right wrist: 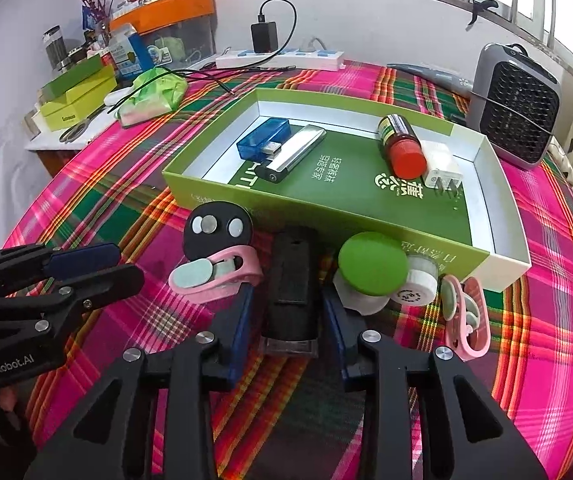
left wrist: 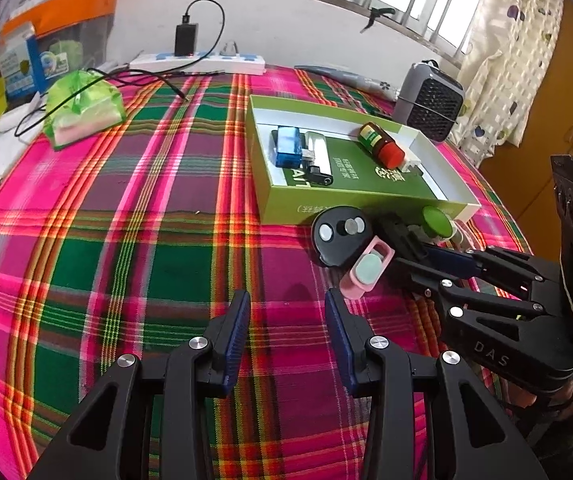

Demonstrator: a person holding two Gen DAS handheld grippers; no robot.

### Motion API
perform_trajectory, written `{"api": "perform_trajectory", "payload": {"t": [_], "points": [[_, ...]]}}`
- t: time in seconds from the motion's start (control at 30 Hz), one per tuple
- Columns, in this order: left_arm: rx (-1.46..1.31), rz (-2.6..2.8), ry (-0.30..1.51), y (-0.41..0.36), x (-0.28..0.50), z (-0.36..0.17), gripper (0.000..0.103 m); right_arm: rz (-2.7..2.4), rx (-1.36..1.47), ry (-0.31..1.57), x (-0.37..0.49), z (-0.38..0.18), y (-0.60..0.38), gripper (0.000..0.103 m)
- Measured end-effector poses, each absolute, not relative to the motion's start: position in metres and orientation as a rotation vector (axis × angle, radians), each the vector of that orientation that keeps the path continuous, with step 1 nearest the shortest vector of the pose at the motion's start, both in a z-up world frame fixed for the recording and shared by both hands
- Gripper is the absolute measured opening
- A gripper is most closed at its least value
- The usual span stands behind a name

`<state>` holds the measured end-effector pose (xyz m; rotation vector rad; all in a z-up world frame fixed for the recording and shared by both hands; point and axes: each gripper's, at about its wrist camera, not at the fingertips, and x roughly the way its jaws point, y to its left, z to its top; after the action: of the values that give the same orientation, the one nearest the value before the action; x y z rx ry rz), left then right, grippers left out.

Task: Organize rigid objects
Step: 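Move the left tool toward the pink clip while the right tool reaches the black cylinder, then close the right tool on the black cylinder while the left tool approaches the pink clip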

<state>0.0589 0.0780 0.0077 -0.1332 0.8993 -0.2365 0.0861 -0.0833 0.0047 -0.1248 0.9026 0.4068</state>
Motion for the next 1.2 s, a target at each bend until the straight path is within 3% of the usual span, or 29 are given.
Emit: {"api": "perform_trajectory", "payload": {"t": [1.2], "points": [[0.064,-0.367,0.909,0.001,0.073,0.014,0.038,0.392,-0.050,0.825,0.040,0.025,-0.148,0.029]]}}
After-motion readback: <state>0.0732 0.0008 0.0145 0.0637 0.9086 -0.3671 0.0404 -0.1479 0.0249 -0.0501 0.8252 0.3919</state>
